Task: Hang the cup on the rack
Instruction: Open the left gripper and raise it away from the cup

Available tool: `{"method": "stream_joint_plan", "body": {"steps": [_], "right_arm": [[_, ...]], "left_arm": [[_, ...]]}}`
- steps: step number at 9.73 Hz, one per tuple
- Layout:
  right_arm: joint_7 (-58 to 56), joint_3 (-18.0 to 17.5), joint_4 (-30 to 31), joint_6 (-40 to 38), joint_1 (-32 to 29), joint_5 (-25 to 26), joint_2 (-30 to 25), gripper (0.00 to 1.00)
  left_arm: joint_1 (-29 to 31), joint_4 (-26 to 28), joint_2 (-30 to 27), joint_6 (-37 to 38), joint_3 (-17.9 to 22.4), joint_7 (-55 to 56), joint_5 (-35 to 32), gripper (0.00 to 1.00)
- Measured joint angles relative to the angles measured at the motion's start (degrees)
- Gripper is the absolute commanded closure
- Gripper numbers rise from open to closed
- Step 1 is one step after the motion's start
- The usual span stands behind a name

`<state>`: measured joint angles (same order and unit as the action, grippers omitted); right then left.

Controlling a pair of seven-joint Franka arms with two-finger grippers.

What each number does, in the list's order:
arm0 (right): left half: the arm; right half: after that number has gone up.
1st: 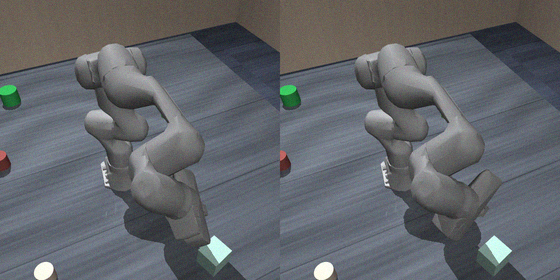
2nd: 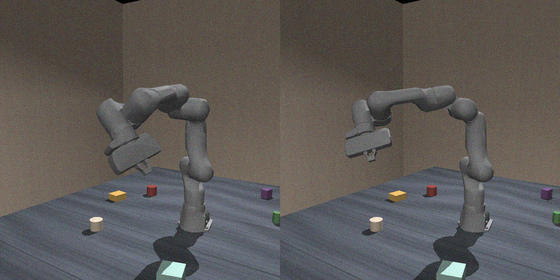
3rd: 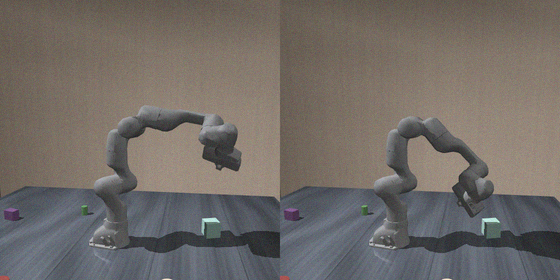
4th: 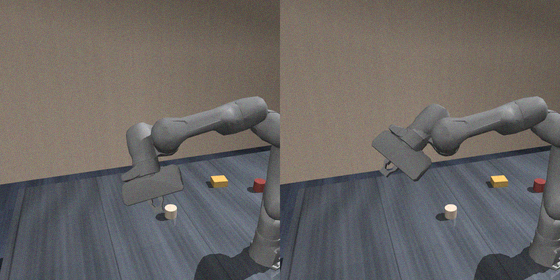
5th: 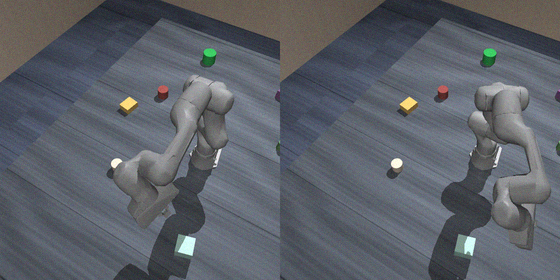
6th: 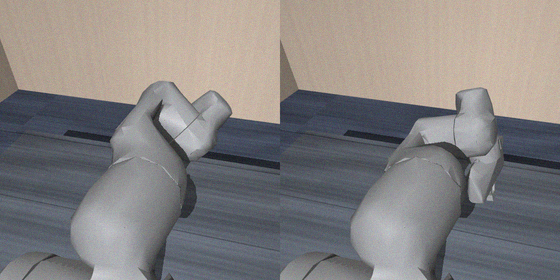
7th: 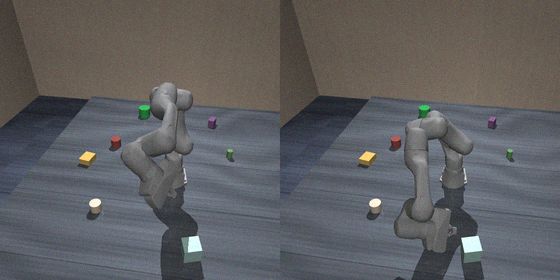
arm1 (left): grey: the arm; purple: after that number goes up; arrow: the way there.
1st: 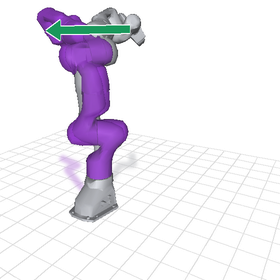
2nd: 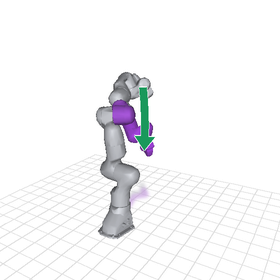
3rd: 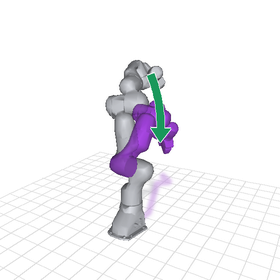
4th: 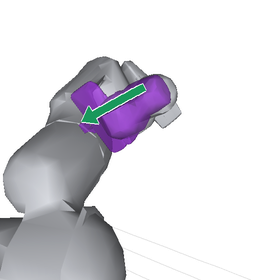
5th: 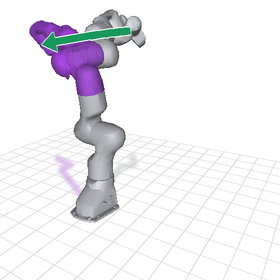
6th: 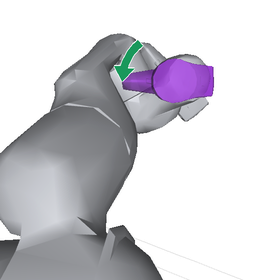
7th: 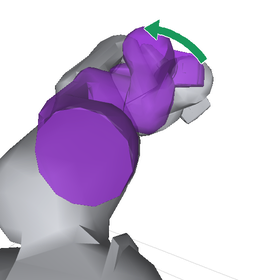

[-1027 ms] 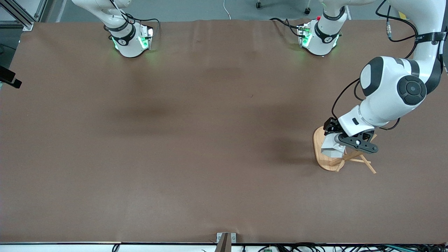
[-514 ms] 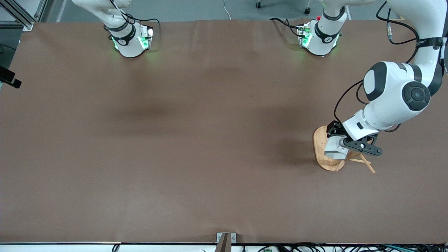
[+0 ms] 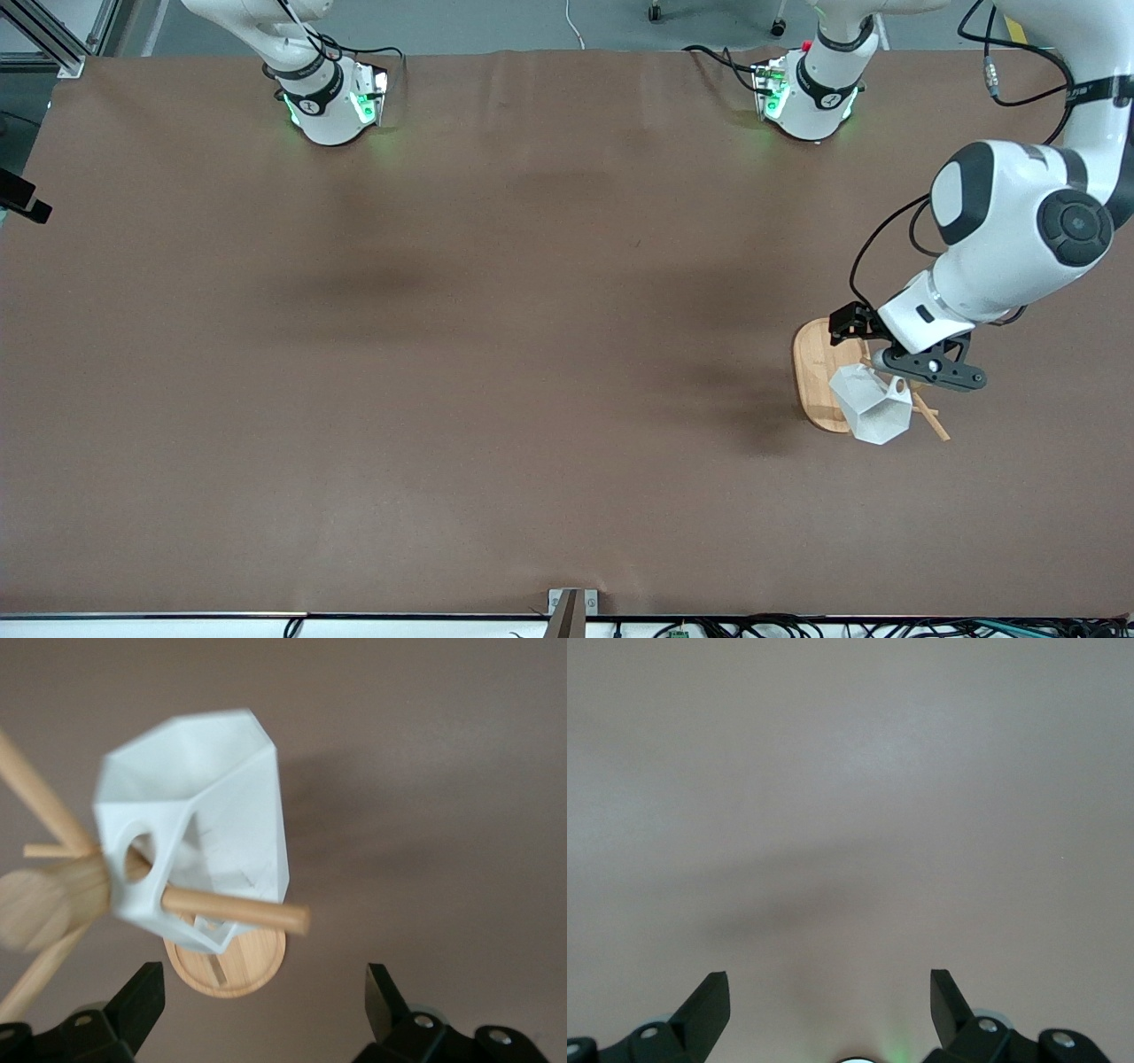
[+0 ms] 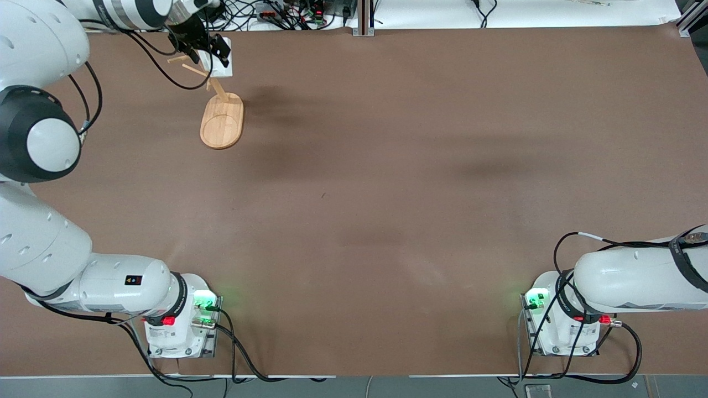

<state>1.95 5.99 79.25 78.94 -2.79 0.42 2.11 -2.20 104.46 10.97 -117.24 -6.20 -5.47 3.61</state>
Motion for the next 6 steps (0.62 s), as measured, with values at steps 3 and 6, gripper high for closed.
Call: {"method": "stream_joint_plan", "body": {"steps": [3,6], "right_arm": [[0.00,0.01,0.00,0.00,0.00,0.00,0.01,0.00],[0.00,0.01,0.01,0.18,0.00,0.00,0.01,0.00]], "left_arm": [[0.01,-1.63,-5.32,4.45,0.05,1.48,-0.76,0.00],[0.01,-3.53,-10.61,10.80,0.14,1.32,-2.12,0.00]]}}
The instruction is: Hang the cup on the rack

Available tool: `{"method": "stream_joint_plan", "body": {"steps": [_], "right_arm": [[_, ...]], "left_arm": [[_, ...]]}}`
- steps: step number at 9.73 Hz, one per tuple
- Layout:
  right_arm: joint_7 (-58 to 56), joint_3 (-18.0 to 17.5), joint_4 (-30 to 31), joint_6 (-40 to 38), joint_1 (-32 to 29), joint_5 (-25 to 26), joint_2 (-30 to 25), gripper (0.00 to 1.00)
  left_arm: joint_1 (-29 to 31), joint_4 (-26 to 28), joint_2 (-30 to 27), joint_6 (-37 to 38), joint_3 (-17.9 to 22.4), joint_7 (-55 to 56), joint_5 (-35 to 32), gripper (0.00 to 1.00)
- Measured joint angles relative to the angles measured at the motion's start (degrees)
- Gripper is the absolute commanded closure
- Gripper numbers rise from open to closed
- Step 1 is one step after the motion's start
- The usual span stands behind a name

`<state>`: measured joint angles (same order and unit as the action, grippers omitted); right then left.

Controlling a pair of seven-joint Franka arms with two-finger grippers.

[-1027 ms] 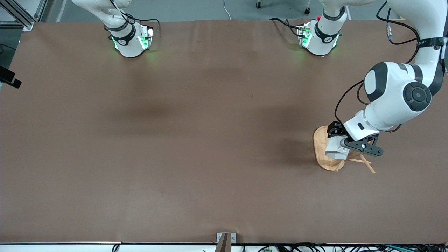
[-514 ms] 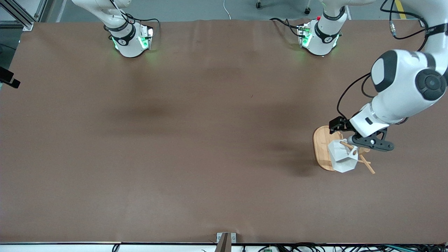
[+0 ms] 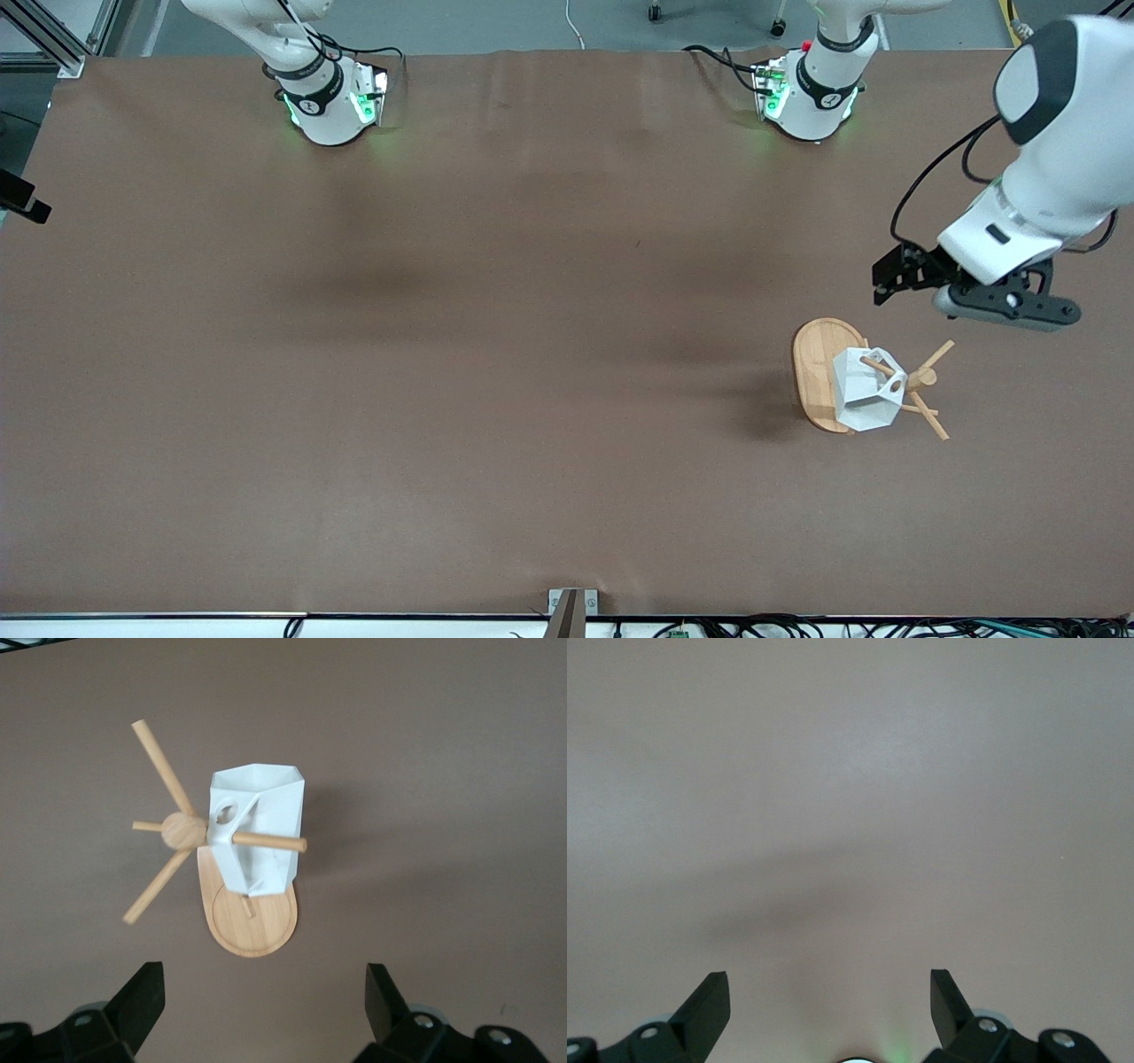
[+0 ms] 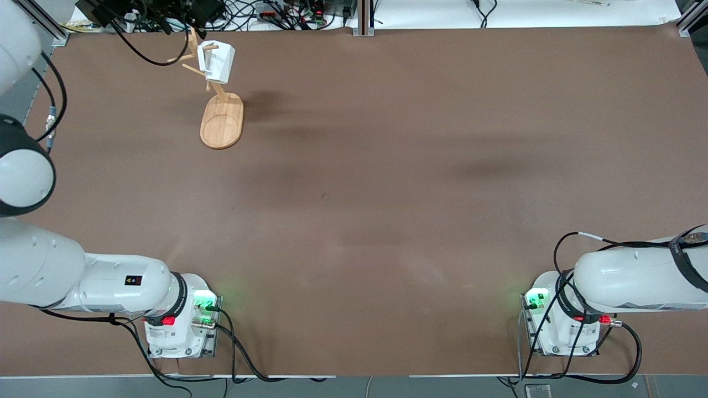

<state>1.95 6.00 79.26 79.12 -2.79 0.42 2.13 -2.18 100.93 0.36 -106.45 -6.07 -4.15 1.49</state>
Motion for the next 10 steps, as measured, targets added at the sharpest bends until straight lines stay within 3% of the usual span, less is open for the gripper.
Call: {"method": "stream_joint_plan", "body": {"steps": [3,7,10], "right_arm": [[0.00,-0.01,0.00,1.05,0.00,-0.05,0.00,0.00],[0.00,-0.01,0.00,1.12,0.00,-0.05,0.00,0.00],[0.00,0.02,0.00,1.08,0.00,-0.05,0.00,0.00]], "left_arm": [[0.47,-5.78,-2.94,14.03,0.22,2.45,-0.03,0.00],[6.80,-6.49,-5.52,16.31,-4.86,3.26,-0.11,0.00],[7.66,-8.15,-5.52,16.88,-5.86,3.26,-0.10,0.00]]}}
